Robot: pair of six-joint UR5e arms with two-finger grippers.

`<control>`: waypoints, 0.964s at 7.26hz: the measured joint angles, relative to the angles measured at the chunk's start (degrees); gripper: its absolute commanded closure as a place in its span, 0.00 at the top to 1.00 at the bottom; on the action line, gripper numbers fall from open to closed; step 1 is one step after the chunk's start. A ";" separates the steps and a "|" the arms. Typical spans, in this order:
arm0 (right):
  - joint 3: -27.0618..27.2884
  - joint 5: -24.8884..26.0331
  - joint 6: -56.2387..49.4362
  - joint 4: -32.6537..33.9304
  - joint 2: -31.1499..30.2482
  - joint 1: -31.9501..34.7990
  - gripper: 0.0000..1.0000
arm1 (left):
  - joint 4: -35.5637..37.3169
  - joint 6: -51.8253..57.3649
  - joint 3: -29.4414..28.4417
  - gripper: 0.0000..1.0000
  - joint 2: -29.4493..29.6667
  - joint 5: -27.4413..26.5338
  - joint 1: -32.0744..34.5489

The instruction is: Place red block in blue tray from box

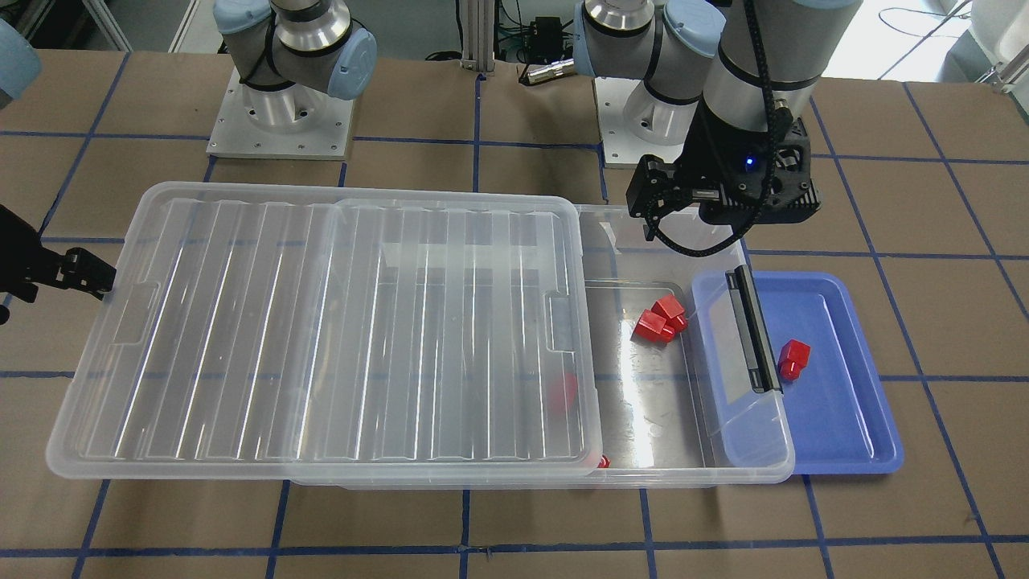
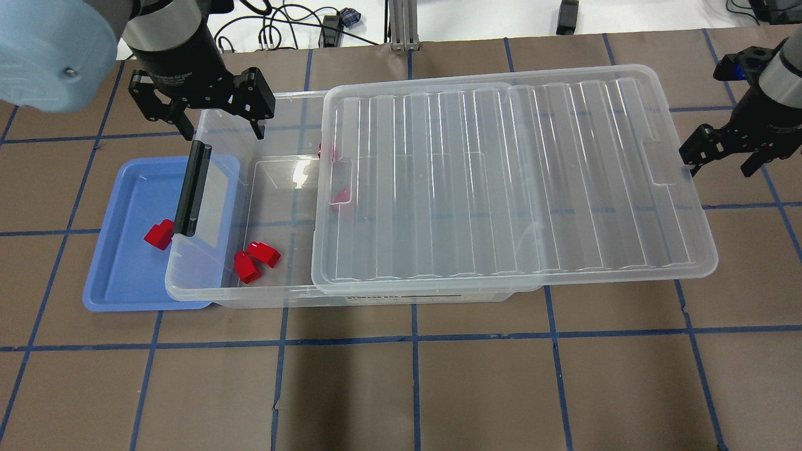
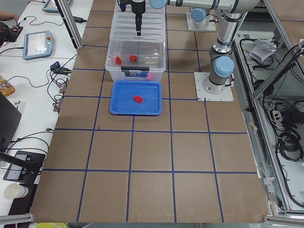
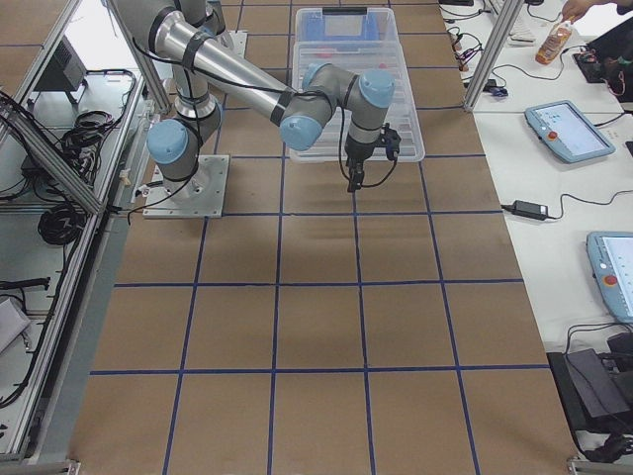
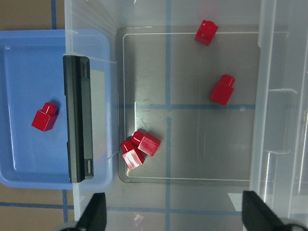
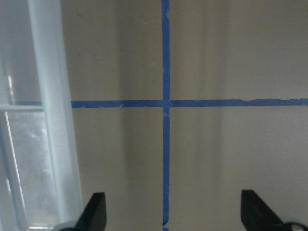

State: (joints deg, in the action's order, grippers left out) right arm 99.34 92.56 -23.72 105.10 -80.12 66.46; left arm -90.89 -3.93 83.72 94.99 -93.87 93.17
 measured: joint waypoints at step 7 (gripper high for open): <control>-0.14 -1.45 10.46 0.04 -1.41 11.99 1.00 | 0.10 0.42 0.30 1.00 -1.01 -0.89 -0.23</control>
State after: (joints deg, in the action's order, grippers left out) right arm 99.20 91.11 -13.26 105.14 -81.53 78.45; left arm -90.79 -3.51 84.02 93.98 -94.75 92.94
